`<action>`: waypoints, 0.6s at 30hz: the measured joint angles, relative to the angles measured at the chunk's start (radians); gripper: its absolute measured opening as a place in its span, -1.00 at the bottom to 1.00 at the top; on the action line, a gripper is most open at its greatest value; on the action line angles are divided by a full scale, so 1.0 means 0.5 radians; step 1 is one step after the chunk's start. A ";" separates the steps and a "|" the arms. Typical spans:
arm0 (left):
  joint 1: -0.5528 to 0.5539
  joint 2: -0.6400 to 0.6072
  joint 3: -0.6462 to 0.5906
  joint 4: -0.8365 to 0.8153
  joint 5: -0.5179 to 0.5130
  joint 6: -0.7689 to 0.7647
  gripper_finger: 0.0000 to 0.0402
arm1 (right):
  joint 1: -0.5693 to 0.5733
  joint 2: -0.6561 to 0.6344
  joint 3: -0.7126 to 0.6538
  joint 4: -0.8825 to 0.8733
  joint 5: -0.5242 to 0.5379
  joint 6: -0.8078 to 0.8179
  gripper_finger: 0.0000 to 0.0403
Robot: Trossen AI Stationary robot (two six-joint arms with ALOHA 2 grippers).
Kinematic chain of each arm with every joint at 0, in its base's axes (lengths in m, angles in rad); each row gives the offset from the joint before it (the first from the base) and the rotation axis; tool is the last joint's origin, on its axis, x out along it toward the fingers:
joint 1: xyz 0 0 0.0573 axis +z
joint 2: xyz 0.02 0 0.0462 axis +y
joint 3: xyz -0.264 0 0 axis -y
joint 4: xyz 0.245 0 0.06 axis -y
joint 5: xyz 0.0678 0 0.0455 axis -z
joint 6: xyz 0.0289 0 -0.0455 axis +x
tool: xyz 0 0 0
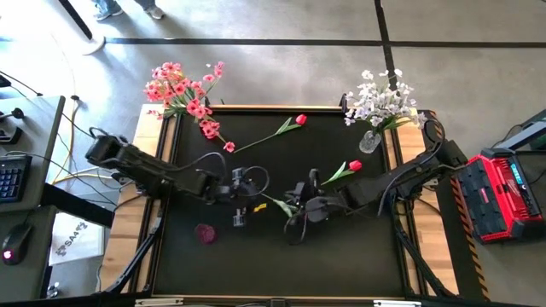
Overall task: Sort flowers into vase by color
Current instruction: Put the center red flower into the violet vase
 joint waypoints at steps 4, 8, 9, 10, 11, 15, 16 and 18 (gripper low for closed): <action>0.130 0.213 -0.026 0.185 0.107 0.168 -0.10 | 0.121 0.000 0.000 -0.281 0.158 0.328 -0.96; 0.246 0.407 -0.026 0.313 0.341 0.351 -0.11 | 0.273 0.000 0.000 -0.461 0.282 0.585 -0.96; 0.270 0.446 -0.026 0.330 0.412 0.397 -0.11 | 0.311 0.000 0.000 -0.500 0.317 0.650 -0.96; 0.292 0.486 -0.026 0.351 0.462 0.447 -0.11 | 0.350 0.000 0.000 -0.543 0.357 0.714 -0.96; 0.310 0.527 -0.026 0.391 0.490 0.492 -0.11 | 0.390 0.000 0.000 -0.595 0.404 0.782 -0.96; 0.369 0.631 -0.027 0.508 0.498 0.625 -0.11 | 0.527 0.000 -0.001 -0.734 0.568 0.986 -0.96; 0.384 0.649 -0.026 0.537 0.516 0.650 -0.11 | 0.552 0.000 -0.001 -0.755 0.595 1.017 -0.96; 0.412 0.681 -0.026 0.559 0.576 0.682 -0.11 | 0.586 0.000 -0.001 -0.777 0.635 1.062 -0.96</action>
